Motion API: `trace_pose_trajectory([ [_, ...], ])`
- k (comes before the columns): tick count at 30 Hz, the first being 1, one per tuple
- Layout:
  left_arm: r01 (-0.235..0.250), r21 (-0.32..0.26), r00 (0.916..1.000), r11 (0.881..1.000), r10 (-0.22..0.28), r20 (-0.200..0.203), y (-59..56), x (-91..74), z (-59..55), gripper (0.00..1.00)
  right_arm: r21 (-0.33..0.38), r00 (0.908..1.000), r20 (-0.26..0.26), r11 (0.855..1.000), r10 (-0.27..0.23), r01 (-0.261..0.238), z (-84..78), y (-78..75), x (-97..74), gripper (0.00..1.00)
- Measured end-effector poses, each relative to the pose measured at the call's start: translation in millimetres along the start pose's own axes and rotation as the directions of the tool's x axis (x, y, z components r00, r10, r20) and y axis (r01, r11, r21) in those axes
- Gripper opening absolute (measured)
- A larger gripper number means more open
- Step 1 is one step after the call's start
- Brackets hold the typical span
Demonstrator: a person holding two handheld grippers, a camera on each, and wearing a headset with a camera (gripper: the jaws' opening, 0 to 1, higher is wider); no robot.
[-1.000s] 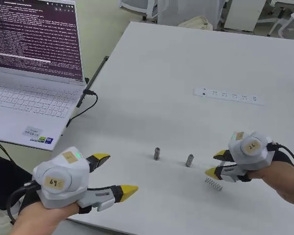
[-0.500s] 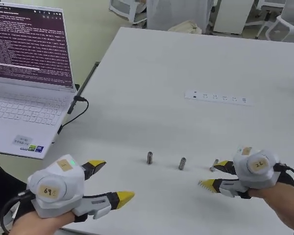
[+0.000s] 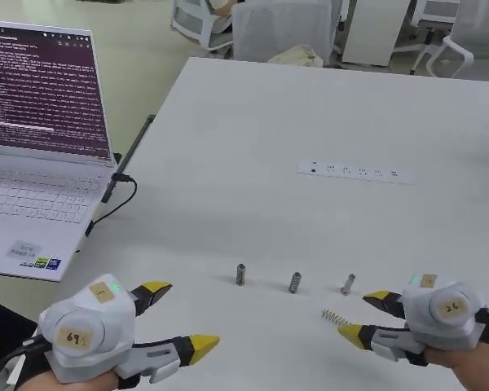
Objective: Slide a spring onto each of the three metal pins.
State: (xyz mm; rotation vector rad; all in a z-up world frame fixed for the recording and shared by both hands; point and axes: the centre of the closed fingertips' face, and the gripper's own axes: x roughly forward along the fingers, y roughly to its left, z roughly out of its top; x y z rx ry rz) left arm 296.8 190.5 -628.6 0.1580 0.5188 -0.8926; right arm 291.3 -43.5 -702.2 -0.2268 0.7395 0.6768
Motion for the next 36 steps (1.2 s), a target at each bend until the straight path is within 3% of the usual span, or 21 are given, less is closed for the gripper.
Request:
trace_pose_trajectory([
  [11,0.011,0.001,0.9999,1.0,-0.011,-0.007,-0.6,6.3,-0.3,0.61,0.13,0.9955,0.087,0.991,-0.037,0.025,-3.0,3.0,-23.5,0.48],
  [26,0.036,0.007,0.9992,0.999,-0.036,-0.015,-4.7,18.4,2.7,0.61,0.219,0.9892,0.111,0.973,-0.096,0.069,-25.6,10.5,-52.3,0.55],
  [36,0.077,0.035,0.9967,0.996,-0.077,-0.026,-15.5,30.5,7.9,0.6,0.229,0.9877,0.121,0.971,-0.099,0.069,-22.7,17.2,-57.2,0.59],
])
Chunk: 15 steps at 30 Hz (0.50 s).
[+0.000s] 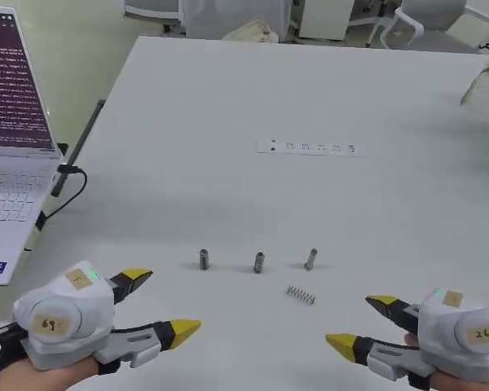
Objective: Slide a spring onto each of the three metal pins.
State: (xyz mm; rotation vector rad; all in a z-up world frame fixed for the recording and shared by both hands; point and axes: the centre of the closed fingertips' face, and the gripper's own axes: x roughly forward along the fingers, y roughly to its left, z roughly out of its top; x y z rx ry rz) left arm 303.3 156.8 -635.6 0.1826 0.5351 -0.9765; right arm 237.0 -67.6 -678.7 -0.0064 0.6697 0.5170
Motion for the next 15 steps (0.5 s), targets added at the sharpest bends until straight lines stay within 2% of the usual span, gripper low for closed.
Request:
trace_pose_trajectory([
  [9,0.065,0.064,0.9976,0.996,-0.063,-0.026,-13.2,15.7,6.5,0.6,-0.003,1.0,0.002,1.0,-0.009,0.009,2.5,-0.2,-5.6,0.6],
  [15,0.119,0.124,0.9922,0.985,-0.114,-0.052,-26.4,30.6,12.5,0.59,-0.003,0.9999,0.0,1.0,-0.013,0.013,3.9,-1.8,-8.7,0.61],
])
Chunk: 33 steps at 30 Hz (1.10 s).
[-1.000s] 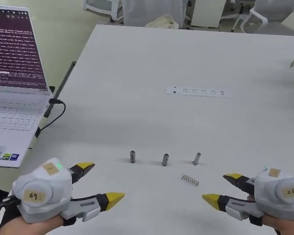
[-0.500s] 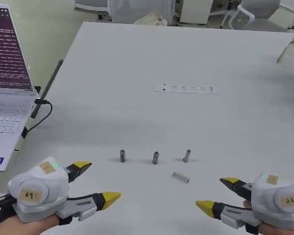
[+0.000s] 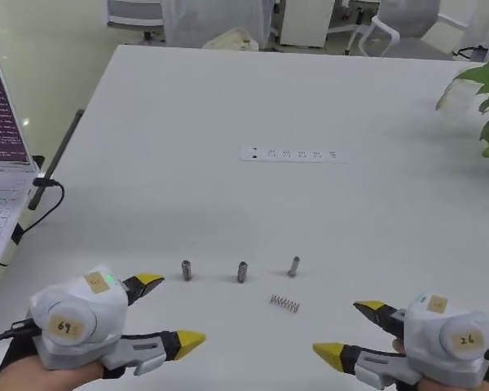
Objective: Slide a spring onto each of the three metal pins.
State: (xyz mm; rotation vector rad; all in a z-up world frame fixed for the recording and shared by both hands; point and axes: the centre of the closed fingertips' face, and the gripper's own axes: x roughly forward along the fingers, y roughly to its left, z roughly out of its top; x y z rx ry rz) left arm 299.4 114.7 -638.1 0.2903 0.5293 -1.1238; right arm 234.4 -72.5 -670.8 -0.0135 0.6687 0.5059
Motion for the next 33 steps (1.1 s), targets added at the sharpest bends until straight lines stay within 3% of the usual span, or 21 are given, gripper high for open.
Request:
trace_pose_trajectory([
  [13,0.105,0.114,0.9941,0.988,-0.102,-0.039,-18.3,34.8,15.0,0.58,0.0,0.9999,-0.008,1.0,0.01,-0.01,-0.2,4.5,-1.7,0.61],
  [33,0.182,0.168,0.983,0.969,-0.175,-0.057,-29.9,75.2,30.3,0.56,-0.008,1.0,-0.003,1.0,-0.008,0.008,2.6,-7.2,-12.2,0.61],
])
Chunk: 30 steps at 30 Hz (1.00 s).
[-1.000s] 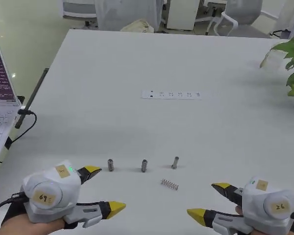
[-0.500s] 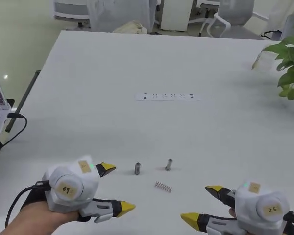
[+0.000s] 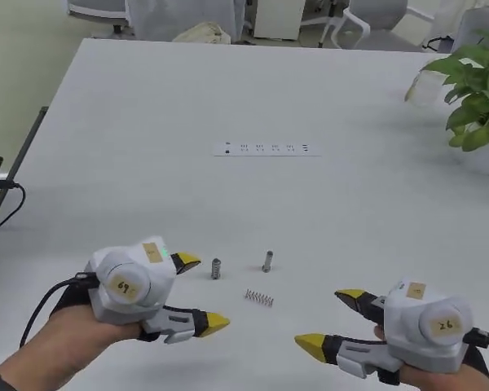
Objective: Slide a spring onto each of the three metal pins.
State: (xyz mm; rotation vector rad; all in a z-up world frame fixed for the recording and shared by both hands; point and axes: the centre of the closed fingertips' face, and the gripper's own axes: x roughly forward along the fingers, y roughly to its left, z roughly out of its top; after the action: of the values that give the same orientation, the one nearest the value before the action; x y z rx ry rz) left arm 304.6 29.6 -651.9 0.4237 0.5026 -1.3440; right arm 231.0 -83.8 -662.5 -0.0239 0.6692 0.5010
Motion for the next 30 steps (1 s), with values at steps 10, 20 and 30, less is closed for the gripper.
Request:
trace_pose_trajectory([
  [10,0.039,0.034,0.9992,0.999,-0.038,-0.008,-2.3,21.1,8.4,0.53,0.003,1.0,-0.001,1.0,-0.002,0.002,0.7,0.3,-2.3,0.6],
  [20,0.067,0.055,0.9975,0.996,-0.066,-0.024,-3.3,38.6,10.0,0.5,0.008,1.0,-0.004,1.0,0.002,-0.002,0.4,0.8,-1.3,0.6],
  [30,0.09,0.044,0.9954,0.995,-0.089,-0.037,-5.4,57.2,5.6,0.47,0.008,0.9999,-0.01,1.0,0.01,-0.01,0.2,2.2,-1.2,0.6],
])
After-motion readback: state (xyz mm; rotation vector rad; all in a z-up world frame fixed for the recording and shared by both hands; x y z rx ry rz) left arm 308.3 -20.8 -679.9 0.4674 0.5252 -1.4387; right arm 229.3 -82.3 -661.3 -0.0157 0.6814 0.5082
